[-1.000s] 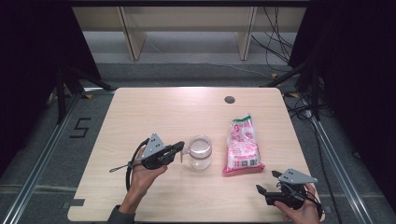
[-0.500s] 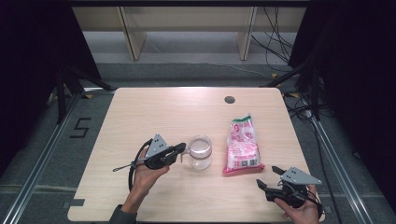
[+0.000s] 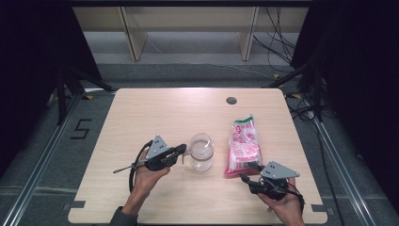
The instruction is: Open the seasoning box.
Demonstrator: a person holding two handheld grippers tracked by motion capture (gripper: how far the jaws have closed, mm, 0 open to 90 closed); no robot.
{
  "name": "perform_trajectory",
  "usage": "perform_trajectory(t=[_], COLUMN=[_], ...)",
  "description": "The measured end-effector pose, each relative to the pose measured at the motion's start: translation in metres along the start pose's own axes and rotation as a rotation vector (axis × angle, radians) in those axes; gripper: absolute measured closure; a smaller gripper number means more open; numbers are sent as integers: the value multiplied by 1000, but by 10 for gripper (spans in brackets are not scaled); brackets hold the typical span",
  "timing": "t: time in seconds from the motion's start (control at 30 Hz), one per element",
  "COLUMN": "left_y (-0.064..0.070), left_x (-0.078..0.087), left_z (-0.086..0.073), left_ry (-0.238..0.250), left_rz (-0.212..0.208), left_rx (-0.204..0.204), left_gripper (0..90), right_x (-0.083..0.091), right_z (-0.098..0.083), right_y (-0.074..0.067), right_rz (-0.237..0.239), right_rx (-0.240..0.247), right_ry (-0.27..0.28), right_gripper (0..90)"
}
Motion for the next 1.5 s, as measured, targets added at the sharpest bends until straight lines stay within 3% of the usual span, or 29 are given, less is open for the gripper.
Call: perform_trajectory(t=[0.03, 0.07, 0.17, 0.27, 0.37, 0.5, 0.53, 0.63, 0.73, 0.9, 0.93, 0.97, 1.03, 1.1, 1.13, 1.2, 1.33, 1.4, 1.47, 1.5], left_y=[0, 0, 0, 0, 1, 0, 1, 0, 1, 0, 1, 1, 0, 0, 2, 4, 10, 18, 19, 22], left_x=[0, 0, 0, 0, 0, 0, 0, 0, 0, 0, 0, 0, 0, 3, 7, 10, 16, 20, 21, 22], left_z=[0, 0, 0, 0, 0, 0, 0, 0, 0, 0, 0, 0, -1, -1, 0, 0, -1, -6, -7, -10], left_ry=[0, -1, -3, -5, -5, 2, 3, 3, 0, 2, 2, -2, -1, -6, -26, -36, -60, -107, -112, -116], left_rz=[-1, -1, 0, -1, 3, -1, 0, -3, 2, -1, 0, -1, 2, -4, -25, -25, -24, -39, -36, -36], left_rx=[-1, -3, -7, -18, -24, -18, -20, -20, -22, -17, -21, -25, -18, -8, -29, -35, -47, -91, -104, -109], left_gripper=[875, 875, 876, 877, 878, 879, 880, 880, 880, 878, 878, 877, 867, 777, 731, 626, 492, 443, 430, 391], right_x=[-10, -10, -25, -39, -50, -59, -65, -70, -73, -75, -77, -78, -77, -77, -77, -78, -79, -78, -78, -79], right_z=[9, 9, 26, 35, 43, 49, 52, 56, 59, 62, 65, 67, 68, 70, 70, 71, 76, 79, 80, 84], right_y=[-1, -1, -7, -8, -12, -15, -18, -20, -22, -27, -28, -30, -31, -32, -33, -33, -37, -40, -42, -44], right_rz=[33, 33, 73, 83, 111, 120, 134, 134, 158, 147, 144, 165, 165, 158, 155, 164, 179, 164, 179, 185], right_rx=[15, 15, -2, 15, 8, 10, -28, -6, -22, -24, -1, 13, 0, 5, -3, 4, 19, 19, 18, 33], right_ry=[11, 11, 45, 72, 57, 46, 56, 65, 70, 54, 81, 69, 68, 66, 73, 70, 90, 107, 97, 118], right_gripper=[622, 622, 745, 808, 857, 869, 882, 886, 889, 890, 890, 890, 891, 890, 890, 890, 890, 889, 889, 887])
Point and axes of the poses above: each handheld gripper's, and its own axes: x roughly backward along the jaws, z roughly out of its top, y roughly to its right, the point moved 4 cm from there along -x, roughly forward along the jaws, and after that the axes turned 12 degrees about -x, right-handed, at the moved point
